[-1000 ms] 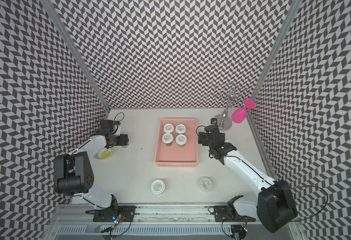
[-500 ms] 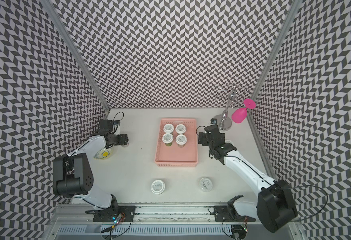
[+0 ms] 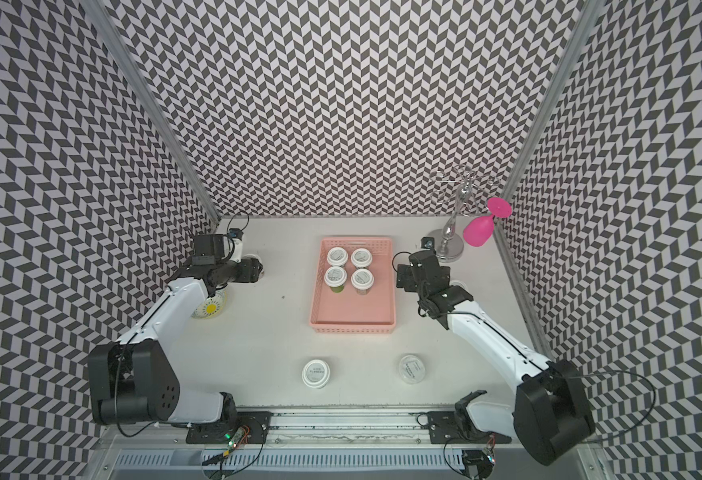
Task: Put the yogurt in the basket
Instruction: Pick up the yogurt from the center of the board, then place the yogurt in the basket.
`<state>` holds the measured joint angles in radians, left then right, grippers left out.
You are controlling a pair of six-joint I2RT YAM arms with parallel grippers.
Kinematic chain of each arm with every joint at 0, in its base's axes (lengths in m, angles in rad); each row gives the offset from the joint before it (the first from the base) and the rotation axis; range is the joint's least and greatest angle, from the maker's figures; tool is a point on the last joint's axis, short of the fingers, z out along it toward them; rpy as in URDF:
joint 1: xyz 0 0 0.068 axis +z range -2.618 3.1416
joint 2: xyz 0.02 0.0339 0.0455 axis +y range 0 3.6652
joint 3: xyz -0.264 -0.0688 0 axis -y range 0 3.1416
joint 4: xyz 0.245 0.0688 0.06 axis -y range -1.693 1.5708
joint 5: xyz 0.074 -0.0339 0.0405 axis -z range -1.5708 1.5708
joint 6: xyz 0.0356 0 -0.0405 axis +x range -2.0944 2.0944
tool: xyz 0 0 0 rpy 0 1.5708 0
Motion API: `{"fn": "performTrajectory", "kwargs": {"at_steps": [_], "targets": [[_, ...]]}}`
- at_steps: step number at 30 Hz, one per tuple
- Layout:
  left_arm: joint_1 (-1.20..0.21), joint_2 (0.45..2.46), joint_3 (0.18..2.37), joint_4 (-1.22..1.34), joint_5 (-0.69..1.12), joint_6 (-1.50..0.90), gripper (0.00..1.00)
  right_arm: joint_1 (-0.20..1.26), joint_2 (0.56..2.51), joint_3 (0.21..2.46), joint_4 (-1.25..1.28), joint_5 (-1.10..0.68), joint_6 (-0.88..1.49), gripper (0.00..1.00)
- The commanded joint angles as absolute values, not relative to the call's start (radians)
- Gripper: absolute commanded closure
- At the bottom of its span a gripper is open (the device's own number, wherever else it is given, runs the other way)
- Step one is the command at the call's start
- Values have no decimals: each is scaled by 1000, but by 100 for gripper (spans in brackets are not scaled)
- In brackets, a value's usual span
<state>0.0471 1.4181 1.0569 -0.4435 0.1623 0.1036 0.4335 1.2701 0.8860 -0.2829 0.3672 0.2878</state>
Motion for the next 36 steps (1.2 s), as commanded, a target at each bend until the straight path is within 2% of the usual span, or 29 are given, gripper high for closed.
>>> {"fn": "performTrajectory", "kwargs": {"at_steps": [1,23,36], "targets": [[13,1387,1081,-465,210,127,24,426,1273,882,-245,371,282,0],[-212,1305,1163,-514,408,251,25,425,1269,876,-249,391,283,0],[-420,1366,1128,-513,391,251,25,423,1269,873,-247,393,285,0]]}}
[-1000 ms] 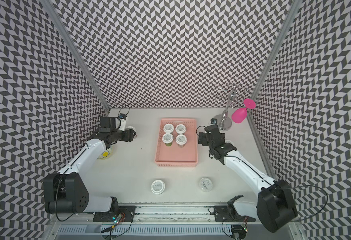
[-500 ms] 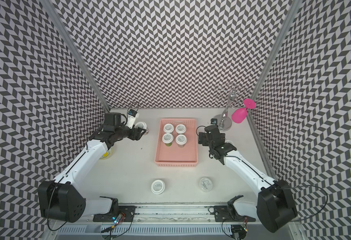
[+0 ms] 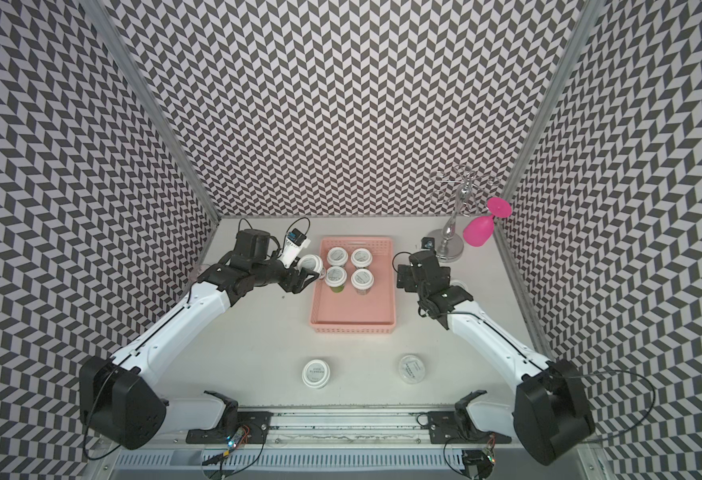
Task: Put the yogurt in the basket
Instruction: Place the yogurt in the basket.
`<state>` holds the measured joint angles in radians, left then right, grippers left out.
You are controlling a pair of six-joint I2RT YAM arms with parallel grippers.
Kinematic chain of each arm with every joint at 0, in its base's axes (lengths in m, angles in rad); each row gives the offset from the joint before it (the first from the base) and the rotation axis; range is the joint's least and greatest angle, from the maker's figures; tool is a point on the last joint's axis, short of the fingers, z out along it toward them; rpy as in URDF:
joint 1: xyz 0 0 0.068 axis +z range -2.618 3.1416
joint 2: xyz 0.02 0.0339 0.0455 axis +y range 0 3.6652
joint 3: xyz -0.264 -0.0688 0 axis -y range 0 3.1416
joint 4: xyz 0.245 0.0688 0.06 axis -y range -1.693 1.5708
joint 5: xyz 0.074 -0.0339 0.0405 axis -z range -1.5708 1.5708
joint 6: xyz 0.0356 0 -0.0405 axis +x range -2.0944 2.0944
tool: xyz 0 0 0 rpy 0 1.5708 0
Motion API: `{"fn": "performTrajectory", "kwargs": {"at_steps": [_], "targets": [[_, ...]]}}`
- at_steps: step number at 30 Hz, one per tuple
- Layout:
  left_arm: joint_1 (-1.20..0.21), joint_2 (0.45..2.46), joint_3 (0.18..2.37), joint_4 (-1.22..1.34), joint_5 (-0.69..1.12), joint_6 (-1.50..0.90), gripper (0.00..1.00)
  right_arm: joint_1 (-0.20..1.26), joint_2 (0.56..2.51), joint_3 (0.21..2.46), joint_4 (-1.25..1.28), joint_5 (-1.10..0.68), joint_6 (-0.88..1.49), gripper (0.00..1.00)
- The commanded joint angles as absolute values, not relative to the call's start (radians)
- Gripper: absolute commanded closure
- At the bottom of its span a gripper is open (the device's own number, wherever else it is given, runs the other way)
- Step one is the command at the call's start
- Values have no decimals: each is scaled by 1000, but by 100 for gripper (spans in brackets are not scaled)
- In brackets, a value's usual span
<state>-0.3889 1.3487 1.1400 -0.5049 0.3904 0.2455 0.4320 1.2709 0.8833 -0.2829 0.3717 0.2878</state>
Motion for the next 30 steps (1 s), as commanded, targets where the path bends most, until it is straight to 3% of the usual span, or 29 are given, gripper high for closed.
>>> {"fn": "performTrajectory", "kwargs": {"at_steps": [1,30], "targets": [[-432,1373,1125,-508,388,246,25,423,1270,873,-245,390,284,0],[-573,1607,1086,-407,194,150,25,420,1286,873,-244,373,289,0]]}}
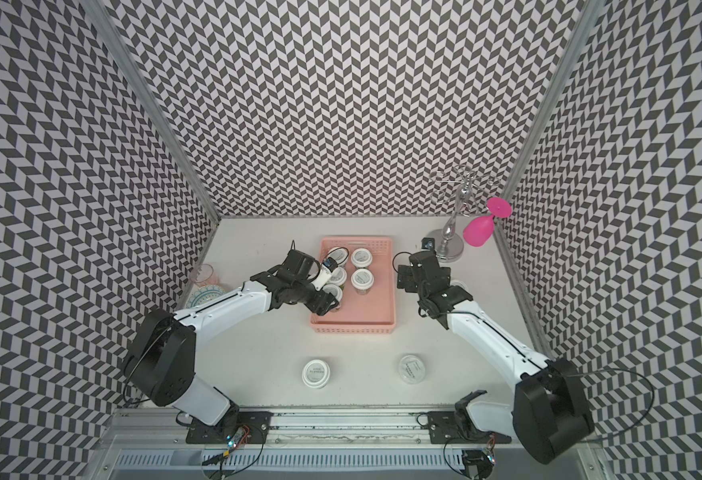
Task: Put the yogurt in the basket
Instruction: Place the yogurt in the basket.
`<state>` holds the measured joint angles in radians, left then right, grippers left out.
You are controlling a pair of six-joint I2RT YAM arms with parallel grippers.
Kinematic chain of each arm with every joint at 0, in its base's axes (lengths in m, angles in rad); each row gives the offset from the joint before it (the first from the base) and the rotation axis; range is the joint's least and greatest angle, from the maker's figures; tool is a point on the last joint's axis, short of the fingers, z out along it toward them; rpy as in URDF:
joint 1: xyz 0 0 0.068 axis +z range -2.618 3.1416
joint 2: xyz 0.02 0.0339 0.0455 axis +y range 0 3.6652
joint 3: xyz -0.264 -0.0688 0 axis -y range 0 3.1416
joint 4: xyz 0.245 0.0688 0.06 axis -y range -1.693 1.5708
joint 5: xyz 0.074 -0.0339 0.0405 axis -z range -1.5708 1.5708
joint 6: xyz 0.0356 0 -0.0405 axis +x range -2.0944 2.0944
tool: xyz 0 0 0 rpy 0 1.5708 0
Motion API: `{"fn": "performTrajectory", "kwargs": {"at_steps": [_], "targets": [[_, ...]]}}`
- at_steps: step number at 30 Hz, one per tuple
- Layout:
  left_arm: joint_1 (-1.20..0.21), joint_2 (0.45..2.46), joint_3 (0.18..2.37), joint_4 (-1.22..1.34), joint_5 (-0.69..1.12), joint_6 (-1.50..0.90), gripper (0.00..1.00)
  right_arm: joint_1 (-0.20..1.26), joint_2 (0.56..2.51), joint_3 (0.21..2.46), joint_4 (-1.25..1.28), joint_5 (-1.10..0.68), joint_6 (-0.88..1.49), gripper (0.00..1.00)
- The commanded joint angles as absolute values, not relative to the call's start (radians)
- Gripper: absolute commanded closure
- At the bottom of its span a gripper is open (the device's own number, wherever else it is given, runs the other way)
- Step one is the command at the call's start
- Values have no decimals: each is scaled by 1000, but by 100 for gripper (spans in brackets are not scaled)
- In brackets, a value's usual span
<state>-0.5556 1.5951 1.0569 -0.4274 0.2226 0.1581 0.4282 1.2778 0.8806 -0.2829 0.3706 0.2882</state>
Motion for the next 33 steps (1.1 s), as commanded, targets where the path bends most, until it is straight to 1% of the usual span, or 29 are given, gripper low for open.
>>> {"fn": "performTrajectory", "kwargs": {"at_steps": [1,10,17,26,33], "targets": [[-578,1611,1086,-407,184,152,25,420,1288,875,-246,372,288,0],[-588,1666,1111,-416,122,157,25,419,1293,877,-249,370,290,0],[-588,1693,1127,-421,112,150,25,417,1295,881,-252,362,290,0],[-595,1691,1127,-426,117,146,18,413,1301,887,-257,356,292,0],[-598,1673,1133,-435,115,140,15,410,1308,897,-271,353,293,0]]}}
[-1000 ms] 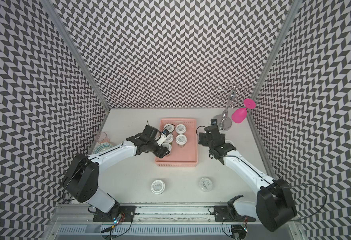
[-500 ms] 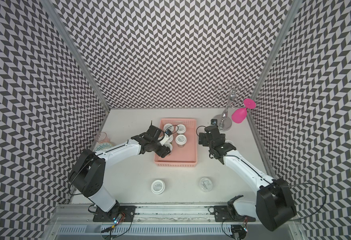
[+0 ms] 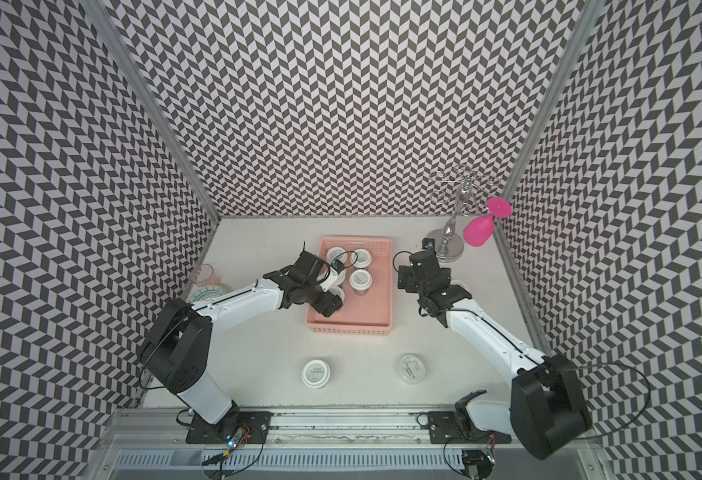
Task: Put the yogurt in the basket
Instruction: Place the yogurt in the basket.
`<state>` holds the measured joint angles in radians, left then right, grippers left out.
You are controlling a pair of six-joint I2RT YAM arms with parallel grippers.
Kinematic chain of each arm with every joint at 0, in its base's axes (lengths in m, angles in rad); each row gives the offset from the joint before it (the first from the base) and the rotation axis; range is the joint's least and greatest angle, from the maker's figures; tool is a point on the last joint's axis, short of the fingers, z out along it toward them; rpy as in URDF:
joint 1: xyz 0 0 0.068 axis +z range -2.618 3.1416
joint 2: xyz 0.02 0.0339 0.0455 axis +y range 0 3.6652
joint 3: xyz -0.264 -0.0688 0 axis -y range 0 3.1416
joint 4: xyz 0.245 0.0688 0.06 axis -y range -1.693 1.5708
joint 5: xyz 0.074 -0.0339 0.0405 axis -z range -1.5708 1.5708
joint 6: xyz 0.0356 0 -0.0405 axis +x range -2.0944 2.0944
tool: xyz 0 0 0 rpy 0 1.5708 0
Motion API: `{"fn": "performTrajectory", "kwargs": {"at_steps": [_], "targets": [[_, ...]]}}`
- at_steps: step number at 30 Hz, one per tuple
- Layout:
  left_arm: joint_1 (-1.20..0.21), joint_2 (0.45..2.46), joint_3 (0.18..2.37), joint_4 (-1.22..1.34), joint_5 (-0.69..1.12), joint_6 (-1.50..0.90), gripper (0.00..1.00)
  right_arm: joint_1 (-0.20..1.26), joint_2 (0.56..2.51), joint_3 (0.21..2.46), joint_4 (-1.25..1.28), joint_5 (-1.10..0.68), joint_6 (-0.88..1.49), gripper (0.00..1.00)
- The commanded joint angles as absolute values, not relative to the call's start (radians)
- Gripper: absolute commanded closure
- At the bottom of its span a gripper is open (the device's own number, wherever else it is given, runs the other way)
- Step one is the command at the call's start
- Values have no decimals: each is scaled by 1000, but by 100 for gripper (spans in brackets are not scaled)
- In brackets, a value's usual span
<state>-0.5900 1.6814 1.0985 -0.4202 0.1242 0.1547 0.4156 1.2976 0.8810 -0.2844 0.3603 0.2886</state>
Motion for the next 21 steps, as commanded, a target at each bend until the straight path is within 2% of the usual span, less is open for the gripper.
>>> {"fn": "performTrajectory", "kwargs": {"at_steps": [1,13,21], "targets": [[-598,1664,1135,-438,115,138,15,410,1309,899,-273,354,292,0],[-592,1522,1124,-440,93,157,10,407,1307,901,-320,434,341,0],[-523,1430,1075,-413,104,171,4,375,1296,903,-385,453,411,0]]}}
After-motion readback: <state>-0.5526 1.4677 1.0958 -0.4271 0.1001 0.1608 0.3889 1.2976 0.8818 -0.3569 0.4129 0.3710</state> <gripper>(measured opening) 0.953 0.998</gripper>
